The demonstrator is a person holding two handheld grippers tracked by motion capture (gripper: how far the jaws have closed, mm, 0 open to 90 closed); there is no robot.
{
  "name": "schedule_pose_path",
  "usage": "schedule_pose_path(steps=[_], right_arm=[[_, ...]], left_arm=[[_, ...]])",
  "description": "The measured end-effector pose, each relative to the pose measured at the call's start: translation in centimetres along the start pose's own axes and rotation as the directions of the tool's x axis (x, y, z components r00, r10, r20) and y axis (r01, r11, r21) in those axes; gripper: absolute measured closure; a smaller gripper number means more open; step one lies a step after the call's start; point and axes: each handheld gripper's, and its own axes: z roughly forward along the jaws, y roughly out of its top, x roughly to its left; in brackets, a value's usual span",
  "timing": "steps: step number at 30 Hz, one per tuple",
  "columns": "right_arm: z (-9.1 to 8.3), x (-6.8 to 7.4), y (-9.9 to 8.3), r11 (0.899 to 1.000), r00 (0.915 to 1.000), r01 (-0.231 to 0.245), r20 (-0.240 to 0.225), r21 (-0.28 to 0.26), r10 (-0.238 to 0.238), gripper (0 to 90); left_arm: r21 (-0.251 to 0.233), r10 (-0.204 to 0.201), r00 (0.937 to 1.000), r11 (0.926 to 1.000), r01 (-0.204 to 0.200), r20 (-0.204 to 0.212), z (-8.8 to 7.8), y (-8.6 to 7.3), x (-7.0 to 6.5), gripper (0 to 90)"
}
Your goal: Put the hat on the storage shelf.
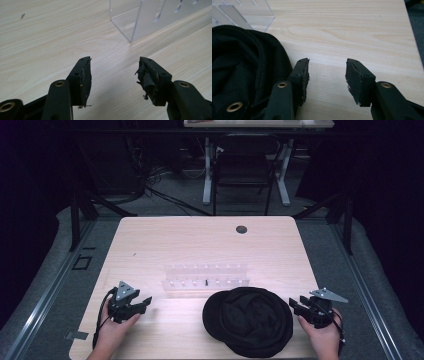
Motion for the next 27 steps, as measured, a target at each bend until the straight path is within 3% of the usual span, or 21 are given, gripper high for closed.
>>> schedule_pose_path(steps=[2, 7, 9, 12, 15, 23, 24, 25, 27], right_arm=[[-0.4, 0.4, 0.2, 0.999, 0.9992, 0.034, 0.023, -0.021, -0.034, 52.0], [-1.1, 0.6, 0.5, 0.999, 0.9987, 0.031, 0.041, -0.015, -0.030, 49.2], [-1.5, 0.9, 0.7, 0.999, 0.9984, 0.019, 0.052, 0.029, -0.020, 49.7], [-1.7, 1.1, 0.9, 0.999, 0.9986, -0.003, 0.053, 0.055, 0.000, 52.2], [-2.1, 1.4, 1.6, 0.995, 0.9986, -0.046, 0.031, 0.086, 0.044, 56.2], [-3.8, 2.8, 2.9, 0.986, 1.0000, -0.001, 0.001, 0.167, 0.001, 61.6], [-4.1, 2.9, 3.1, 0.984, 0.9999, -0.006, -0.009, 0.176, 0.008, 62.3], [-4.5, 2.9, 3.5, 0.980, 0.9981, -0.038, -0.041, 0.197, 0.047, 63.5], [-4.7, 2.9, 3.6, 0.974, 0.9961, -0.057, -0.053, 0.220, 0.070, 64.0]], left_arm=[[-0.004, -0.005, 1.0000, 1.0000, 0.005, 0.001, 0.0, 0.1, 0.0, 44.5], [-0.004, 0.002, 1.0000, 1.0000, -0.002, 0.004, 0.1, 0.1, -0.2, 44.4], [0.002, 0.007, 1.0000, 1.0000, -0.007, 0.002, 0.0, 0.2, -0.3, 44.3], [-0.006, 0.011, 0.9999, 0.9999, -0.011, 0.007, 0.1, 0.3, -0.5, 44.2], [-0.001, 0.019, 0.9997, 0.9998, -0.019, 0.012, 0.1, 0.4, -0.6, 44.1], [-0.008, 0.028, 0.9994, 0.9996, -0.028, 0.020, 0.0, 0.4, -0.9, 43.9], [-0.010, 0.028, 0.9994, 0.9996, -0.028, 0.019, -0.1, 0.4, -0.9, 43.8], [-0.011, 0.030, 0.9994, 0.9995, -0.030, 0.019, -0.1, 0.4, -0.9, 43.8], [-0.010, 0.031, 0.9993, 0.9995, -0.031, 0.021, -0.1, 0.4, -0.9, 43.8]])
